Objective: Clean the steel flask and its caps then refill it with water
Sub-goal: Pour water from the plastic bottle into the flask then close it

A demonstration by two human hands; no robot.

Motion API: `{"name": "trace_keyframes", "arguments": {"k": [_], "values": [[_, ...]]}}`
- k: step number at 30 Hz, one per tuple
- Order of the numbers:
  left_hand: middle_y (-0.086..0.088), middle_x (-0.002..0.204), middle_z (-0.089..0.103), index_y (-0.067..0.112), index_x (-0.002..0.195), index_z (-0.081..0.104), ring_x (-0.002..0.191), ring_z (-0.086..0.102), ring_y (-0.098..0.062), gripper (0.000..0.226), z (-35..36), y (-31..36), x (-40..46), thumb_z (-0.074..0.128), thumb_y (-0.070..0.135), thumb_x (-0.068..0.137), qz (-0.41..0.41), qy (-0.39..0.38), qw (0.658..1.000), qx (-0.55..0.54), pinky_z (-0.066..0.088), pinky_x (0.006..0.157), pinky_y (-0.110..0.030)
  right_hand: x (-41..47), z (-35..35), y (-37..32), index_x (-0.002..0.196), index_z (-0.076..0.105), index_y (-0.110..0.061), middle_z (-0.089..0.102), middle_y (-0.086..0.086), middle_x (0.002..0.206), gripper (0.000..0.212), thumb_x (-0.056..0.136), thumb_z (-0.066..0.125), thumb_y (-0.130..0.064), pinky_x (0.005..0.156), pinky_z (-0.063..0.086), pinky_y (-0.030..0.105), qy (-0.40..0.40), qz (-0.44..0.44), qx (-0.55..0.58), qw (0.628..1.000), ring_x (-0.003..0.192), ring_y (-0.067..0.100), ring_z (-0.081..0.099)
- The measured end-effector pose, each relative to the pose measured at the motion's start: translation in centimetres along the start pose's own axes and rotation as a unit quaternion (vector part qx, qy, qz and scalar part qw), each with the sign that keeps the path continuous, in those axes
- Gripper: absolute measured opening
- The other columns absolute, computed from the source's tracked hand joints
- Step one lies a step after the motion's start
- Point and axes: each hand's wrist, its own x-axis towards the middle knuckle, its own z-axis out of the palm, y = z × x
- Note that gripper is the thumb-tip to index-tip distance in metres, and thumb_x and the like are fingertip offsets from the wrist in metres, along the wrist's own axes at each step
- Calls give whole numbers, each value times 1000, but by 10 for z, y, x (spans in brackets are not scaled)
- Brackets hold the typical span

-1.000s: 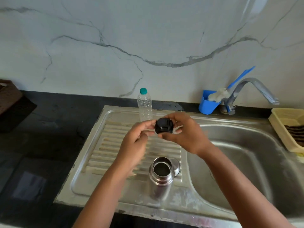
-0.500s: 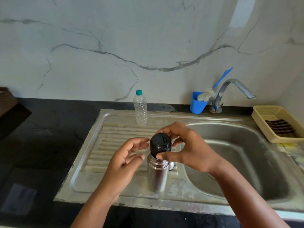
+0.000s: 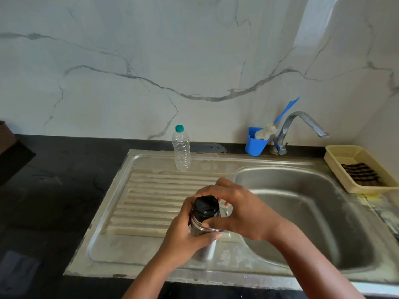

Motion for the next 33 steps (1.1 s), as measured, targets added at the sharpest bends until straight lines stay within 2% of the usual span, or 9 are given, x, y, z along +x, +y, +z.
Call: {"name": "trace_keyframes", "arguments": {"k": [5,10,13,17,21,24,27,30,33], "values": [[16,96,70,34,119,50,89,66,-4,65,0,-2,0,80,30,62,-3,7,1000,20,47,72,-13,1,6,-16,112,53,-29,55,-10,94,44,77,61,-55,70,48,29,28,-2,-176,984,85,15,58],[22,91,69,24,110,59,80,67,-2,52,0,-2,3,80,25,62,5,-3,999,39,45,66,-11,10,20,-26,81,50,-17,54,-5,56,60,71,39,-75,43,39,27,100,20,-330,939,45,17,54],[18,95,72,16,118,57,84,70,-3,62,0,0,3,85,24,63,0,-7,1000,18,47,70,-11,9,-1,-30,113,52,-20,61,-3,102,59,84,42,-70,74,51,34,38,30,-263,964,90,19,59],[10,99,74,33,120,52,93,70,-7,67,-1,-2,3,86,26,64,-1,-1,1000,9,50,77,-15,6,-27,-35,144,42,-38,38,-11,148,63,89,66,-20,109,37,30,-115,-9,-78,990,132,14,39],[12,101,72,31,119,53,94,69,-8,68,0,-7,4,89,19,62,-2,11,1000,19,50,79,-16,9,-21,-32,133,57,-32,55,-6,129,58,84,63,-1,98,47,34,-120,-35,-97,987,117,16,54],[11,96,73,30,118,55,90,70,-7,64,0,-7,5,89,11,67,4,9,1000,25,51,74,-16,10,-13,-30,127,57,-27,54,-3,113,36,92,59,-34,84,49,34,-69,-7,-186,980,101,21,58],[15,101,71,35,110,62,91,69,-6,55,1,-6,6,88,8,69,15,6,999,33,50,73,-16,12,1,-30,102,55,-15,58,2,97,56,89,40,-68,61,38,32,18,5,-304,953,80,28,63],[17,109,68,51,104,61,101,67,-7,65,0,-5,7,88,6,67,30,18,999,28,50,82,-17,13,-7,-32,108,55,-20,62,-2,104,70,83,27,-79,68,41,32,55,50,-297,952,94,24,62],[18,107,70,47,117,53,100,67,-6,72,0,-8,6,88,8,67,17,13,1000,22,49,81,-15,16,-31,-29,129,56,-32,55,-10,124,44,87,67,-42,94,43,24,-45,9,-126,991,116,9,51]]}}
